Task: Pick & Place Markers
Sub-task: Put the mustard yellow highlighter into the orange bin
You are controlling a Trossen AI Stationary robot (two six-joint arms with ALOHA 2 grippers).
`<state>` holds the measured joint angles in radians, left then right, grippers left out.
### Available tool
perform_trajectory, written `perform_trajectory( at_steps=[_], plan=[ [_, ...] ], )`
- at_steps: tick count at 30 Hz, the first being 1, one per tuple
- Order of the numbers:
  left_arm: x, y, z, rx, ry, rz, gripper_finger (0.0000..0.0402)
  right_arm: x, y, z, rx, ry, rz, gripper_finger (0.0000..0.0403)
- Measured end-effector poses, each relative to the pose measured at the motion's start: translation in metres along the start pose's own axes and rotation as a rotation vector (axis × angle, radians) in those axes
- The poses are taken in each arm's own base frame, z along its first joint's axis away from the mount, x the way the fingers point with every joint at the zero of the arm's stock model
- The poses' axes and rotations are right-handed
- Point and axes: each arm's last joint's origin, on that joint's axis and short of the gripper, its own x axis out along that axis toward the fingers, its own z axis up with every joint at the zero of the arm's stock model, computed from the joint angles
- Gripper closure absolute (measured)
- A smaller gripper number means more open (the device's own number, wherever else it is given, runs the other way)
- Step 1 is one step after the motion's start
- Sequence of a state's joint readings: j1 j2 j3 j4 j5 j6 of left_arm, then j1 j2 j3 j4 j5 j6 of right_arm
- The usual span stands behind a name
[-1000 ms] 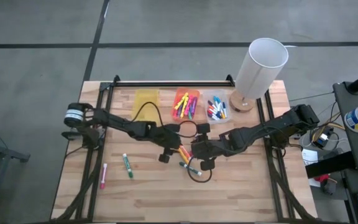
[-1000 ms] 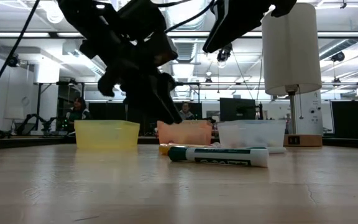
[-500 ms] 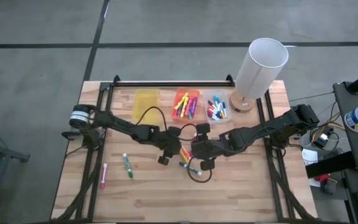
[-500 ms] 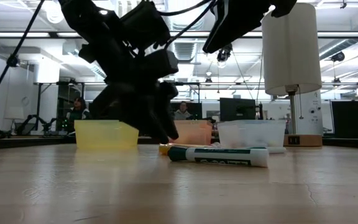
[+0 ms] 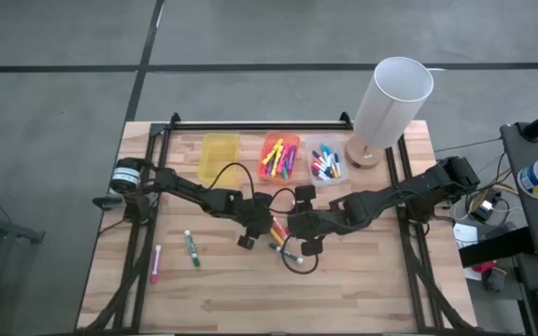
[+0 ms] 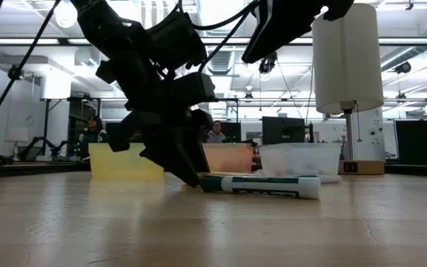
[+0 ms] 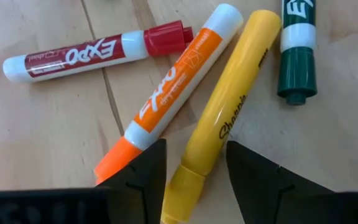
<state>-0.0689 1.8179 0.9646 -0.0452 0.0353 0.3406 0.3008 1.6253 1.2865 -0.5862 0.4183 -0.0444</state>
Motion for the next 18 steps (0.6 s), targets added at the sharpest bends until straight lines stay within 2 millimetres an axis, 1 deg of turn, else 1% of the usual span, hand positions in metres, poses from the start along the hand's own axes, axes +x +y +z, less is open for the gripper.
perform_trajectory(
  at_steps=[7,12,15,18],
  plan=[
    [0.0005,-0.0002,0.0000,-0.006,-0.005,0.001,0.0241,-0.0001,0.0001,0.0000,0.000,-0.001,0.000,0.0275],
    [0.0005,-0.0009,0.0000,-0.041,-0.012,-0.023,0.0246,0.0000,0.0000,0.0000,0.000,0.000,0.000,0.0275],
    [0.0005,-0.0016,-0.0003,-0.062,-0.014,-0.044,0.0266,0.0000,0.0000,0.0000,0.000,0.000,0.000,0.0275],
    [0.0005,-0.0022,-0.0004,-0.094,-0.014,-0.059,0.0299,0.0000,0.0000,0.0000,0.000,0.000,0.000,0.0275]
  ],
)
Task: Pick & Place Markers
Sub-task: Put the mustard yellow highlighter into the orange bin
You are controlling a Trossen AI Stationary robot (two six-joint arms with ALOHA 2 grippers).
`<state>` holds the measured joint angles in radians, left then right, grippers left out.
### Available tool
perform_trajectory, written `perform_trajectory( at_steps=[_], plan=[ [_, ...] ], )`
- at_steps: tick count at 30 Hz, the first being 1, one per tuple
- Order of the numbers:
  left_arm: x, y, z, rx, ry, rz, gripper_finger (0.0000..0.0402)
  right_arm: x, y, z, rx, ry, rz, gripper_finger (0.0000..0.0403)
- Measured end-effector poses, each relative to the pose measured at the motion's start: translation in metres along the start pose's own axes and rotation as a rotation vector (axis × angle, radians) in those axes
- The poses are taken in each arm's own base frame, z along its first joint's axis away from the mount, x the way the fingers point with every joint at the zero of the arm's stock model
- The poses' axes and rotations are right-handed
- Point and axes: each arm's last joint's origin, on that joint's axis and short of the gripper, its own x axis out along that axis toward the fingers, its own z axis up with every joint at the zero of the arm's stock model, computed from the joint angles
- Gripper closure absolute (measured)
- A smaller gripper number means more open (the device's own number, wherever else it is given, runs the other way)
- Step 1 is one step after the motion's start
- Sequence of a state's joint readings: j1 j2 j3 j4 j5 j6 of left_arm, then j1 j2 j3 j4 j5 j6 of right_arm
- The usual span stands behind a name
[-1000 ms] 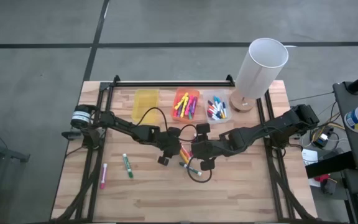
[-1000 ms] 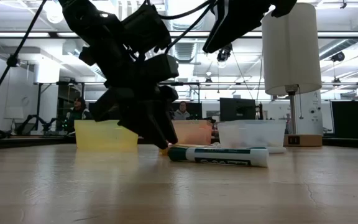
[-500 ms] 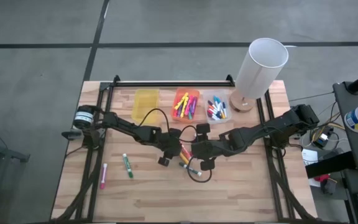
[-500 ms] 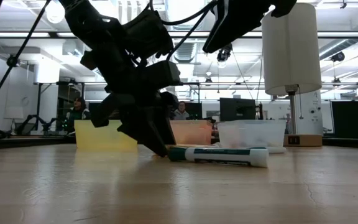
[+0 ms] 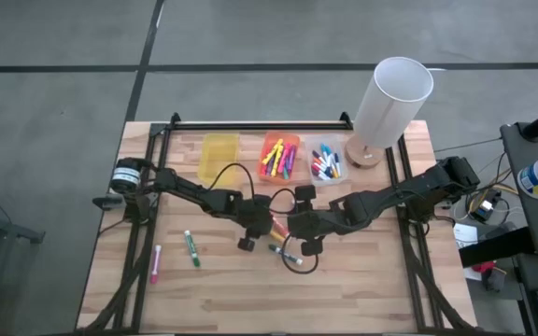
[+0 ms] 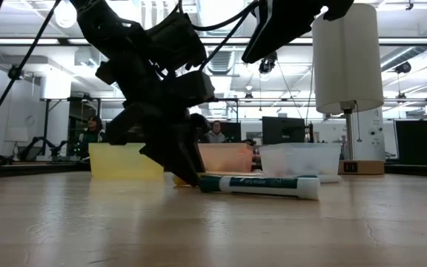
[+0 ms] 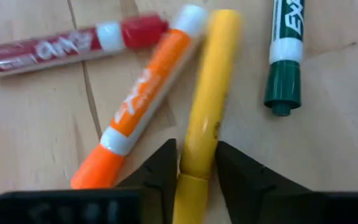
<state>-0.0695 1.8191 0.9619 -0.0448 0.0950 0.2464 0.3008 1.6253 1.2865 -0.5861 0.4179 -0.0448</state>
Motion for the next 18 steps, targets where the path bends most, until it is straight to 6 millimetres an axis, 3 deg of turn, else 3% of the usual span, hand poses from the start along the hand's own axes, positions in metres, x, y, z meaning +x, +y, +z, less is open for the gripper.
perform_trajectory(
  at_steps=[5,11,18],
  plan=[
    [0.000,0.000,0.000,-0.053,-0.001,0.001,0.0353,0.000,0.000,0.000,0.000,0.000,0.000,0.0275],
    [-0.004,0.000,0.000,-0.108,0.010,-0.001,0.0354,0.000,0.000,0.000,0.000,0.000,0.000,0.0275],
    [-0.030,0.001,0.004,-0.184,0.047,0.087,0.0344,0.000,0.000,0.000,0.000,-0.002,0.000,0.0275]
  ],
)
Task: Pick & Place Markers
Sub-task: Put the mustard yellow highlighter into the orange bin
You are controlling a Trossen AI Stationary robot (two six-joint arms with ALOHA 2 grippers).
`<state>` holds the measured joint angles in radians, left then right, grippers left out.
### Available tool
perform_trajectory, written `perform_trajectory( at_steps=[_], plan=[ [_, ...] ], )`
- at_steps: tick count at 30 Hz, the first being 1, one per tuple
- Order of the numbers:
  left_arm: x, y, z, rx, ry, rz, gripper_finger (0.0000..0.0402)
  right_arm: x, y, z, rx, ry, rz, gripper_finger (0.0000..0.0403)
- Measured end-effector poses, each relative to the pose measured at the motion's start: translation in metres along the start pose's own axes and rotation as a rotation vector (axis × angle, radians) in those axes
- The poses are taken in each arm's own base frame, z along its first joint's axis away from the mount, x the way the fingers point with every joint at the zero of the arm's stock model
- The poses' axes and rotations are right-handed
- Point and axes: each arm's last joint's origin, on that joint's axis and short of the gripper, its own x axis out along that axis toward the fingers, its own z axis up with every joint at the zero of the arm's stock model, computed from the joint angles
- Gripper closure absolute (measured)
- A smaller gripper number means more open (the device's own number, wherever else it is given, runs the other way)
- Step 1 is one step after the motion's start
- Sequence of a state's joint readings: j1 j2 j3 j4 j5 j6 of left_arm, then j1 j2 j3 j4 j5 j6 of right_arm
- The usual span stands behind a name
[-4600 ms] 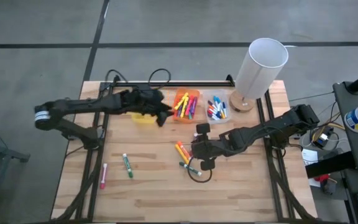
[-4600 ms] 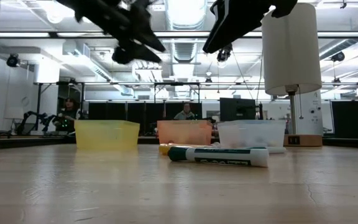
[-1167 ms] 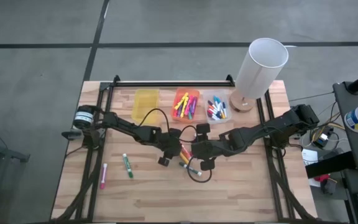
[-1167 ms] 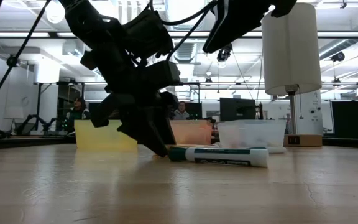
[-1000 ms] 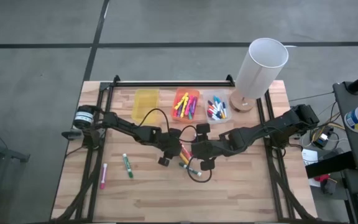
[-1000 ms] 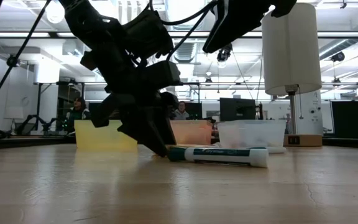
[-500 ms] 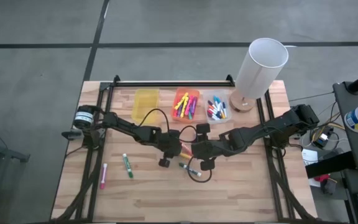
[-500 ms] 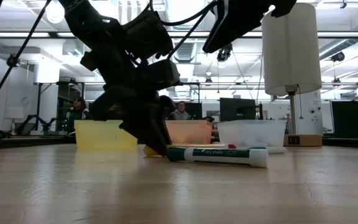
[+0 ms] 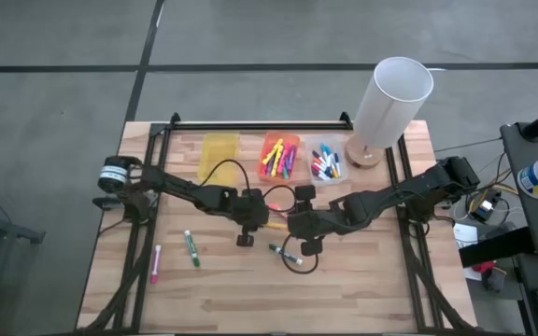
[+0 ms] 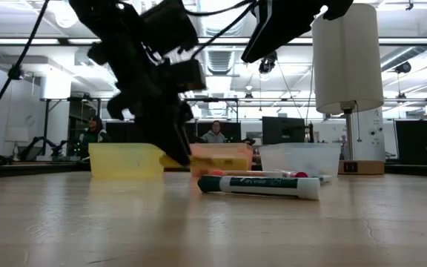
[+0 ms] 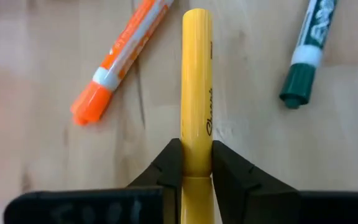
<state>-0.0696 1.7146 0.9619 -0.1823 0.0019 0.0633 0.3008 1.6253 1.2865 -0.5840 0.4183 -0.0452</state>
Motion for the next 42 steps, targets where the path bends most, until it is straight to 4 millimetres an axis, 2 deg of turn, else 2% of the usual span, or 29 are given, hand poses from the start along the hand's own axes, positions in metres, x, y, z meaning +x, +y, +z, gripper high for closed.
perform_trajectory(
  at_steps=[5,12,17,22,26,33,36,42],
  plan=[
    [-0.023,0.002,0.003,0.000,0.001,0.076,0.0346,0.000,0.000,0.000,-0.002,0.000,0.000,0.0275],
    [-0.062,0.022,0.008,-0.009,-0.034,0.401,0.0346,0.000,0.000,0.000,-0.001,-0.001,0.000,0.0275],
    [-0.081,0.042,0.011,-0.056,-0.089,0.476,0.0346,0.000,0.000,0.000,0.000,0.000,0.000,0.0275],
    [-0.093,0.075,0.017,-0.123,-0.212,0.538,0.0343,0.000,0.000,0.000,0.000,0.001,0.000,0.0275],
    [-0.097,0.105,0.015,-0.255,-0.291,0.521,0.0342,0.000,0.000,0.000,0.000,0.000,0.000,0.0275],
    [-0.093,0.154,0.004,-0.631,-0.469,0.451,0.0341,0.000,0.000,0.000,0.000,0.001,0.000,0.0275],
    [-0.083,0.167,0.005,-0.674,-0.542,0.373,0.0341,0.000,0.000,0.000,0.000,0.000,0.000,0.0275],
    [-0.049,0.182,-0.002,-0.745,-0.459,0.376,0.0341,0.000,0.000,0.000,0.000,0.000,0.000,0.0275]
  ],
)
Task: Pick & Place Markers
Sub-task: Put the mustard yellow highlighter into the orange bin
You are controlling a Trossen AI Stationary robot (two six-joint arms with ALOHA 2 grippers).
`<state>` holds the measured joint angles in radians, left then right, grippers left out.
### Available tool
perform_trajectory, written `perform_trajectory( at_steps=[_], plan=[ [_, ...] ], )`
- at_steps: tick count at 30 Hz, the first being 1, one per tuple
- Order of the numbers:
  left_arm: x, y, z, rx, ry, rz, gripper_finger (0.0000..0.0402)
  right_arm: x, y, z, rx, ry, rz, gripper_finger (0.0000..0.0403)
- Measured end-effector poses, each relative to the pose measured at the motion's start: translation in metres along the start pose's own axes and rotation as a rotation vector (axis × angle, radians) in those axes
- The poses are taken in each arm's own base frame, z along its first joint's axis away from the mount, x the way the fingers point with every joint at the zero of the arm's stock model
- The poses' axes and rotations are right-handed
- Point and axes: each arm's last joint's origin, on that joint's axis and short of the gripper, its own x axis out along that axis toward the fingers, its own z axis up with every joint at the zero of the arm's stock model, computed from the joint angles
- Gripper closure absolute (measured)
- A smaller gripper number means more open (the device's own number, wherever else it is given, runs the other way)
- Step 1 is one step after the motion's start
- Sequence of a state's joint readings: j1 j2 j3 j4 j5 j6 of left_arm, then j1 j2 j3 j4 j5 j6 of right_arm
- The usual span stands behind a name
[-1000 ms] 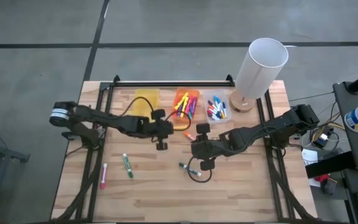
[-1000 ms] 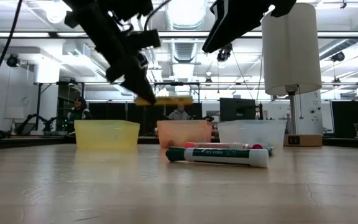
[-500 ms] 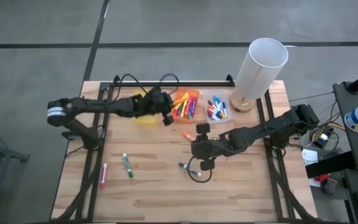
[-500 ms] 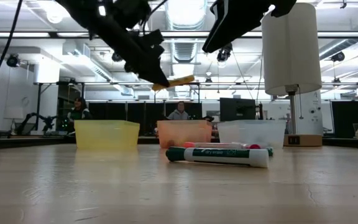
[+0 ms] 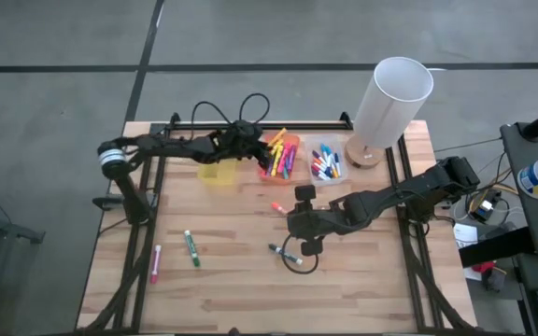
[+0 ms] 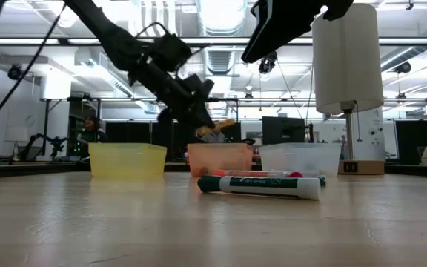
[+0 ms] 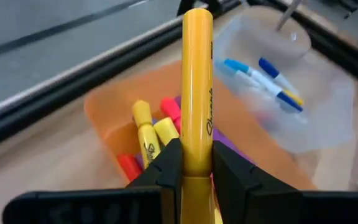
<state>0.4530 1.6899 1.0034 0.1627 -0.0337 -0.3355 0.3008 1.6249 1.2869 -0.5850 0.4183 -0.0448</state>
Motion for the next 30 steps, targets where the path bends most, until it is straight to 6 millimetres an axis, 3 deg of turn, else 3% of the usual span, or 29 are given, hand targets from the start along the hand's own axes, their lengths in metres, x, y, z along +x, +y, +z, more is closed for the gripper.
perform_trajectory(
  at_steps=[8,23,30],
  plan=[
    [0.027,0.004,-0.016,-0.014,0.072,0.010,0.0341,0.000,0.000,0.000,0.000,0.000,0.000,0.0275],
    [0.032,0.004,-0.016,-0.049,0.072,0.012,0.0340,0.000,0.000,0.000,0.000,0.000,0.000,0.0275],
    [0.032,0.003,-0.016,-0.063,0.070,0.014,0.0309,0.000,0.000,0.000,0.000,0.000,0.000,0.0275]
  ],
)
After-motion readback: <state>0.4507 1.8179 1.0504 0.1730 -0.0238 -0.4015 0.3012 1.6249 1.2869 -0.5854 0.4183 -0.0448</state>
